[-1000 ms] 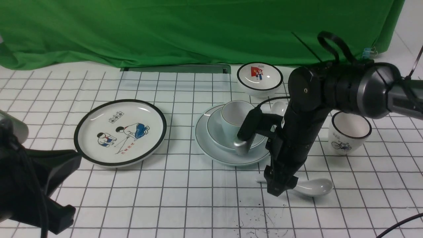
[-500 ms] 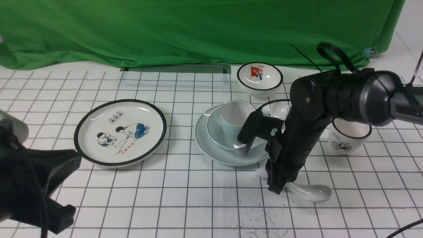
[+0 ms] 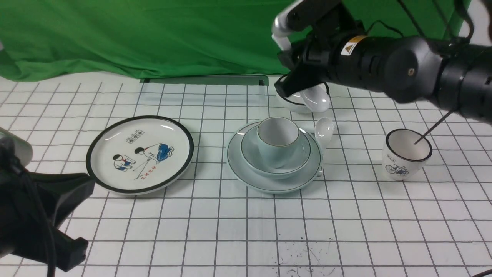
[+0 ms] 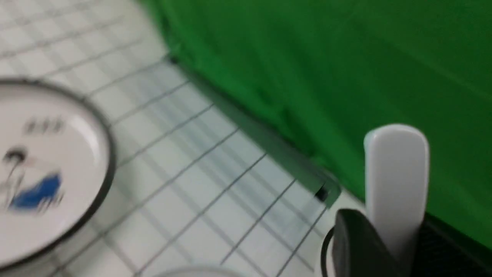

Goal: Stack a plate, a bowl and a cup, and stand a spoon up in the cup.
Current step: Use the right arm to put the blue soup spoon into the blue teacup in the middle

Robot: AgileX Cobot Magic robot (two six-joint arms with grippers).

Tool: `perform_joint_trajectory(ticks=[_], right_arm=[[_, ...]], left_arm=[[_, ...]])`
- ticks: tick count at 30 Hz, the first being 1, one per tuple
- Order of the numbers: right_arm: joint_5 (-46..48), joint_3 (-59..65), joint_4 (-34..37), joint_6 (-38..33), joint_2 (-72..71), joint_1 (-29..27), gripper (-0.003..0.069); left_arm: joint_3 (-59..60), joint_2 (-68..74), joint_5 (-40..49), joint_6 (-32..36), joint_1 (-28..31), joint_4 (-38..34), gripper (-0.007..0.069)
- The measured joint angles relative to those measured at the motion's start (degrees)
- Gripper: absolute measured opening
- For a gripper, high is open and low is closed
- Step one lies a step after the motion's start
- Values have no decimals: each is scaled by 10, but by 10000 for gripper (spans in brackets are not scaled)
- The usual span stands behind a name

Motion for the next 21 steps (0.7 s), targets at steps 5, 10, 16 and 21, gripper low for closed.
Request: perform_joint_trajectory(ticks=[5,10,16,21], right_arm=[[-108,11,9,147,44,3,165],[-137,11,-28,211,50,14,165],[-142,24,-48,227,60,28,165],[-154,29,-50,237,94,33,165]], left_arm=[[0,0,0,0,0,0,-32],[0,0,0,0,0,0,-32],[0,0,-2,0,0,1,-32],[0,0,-2,0,0,1,-31]])
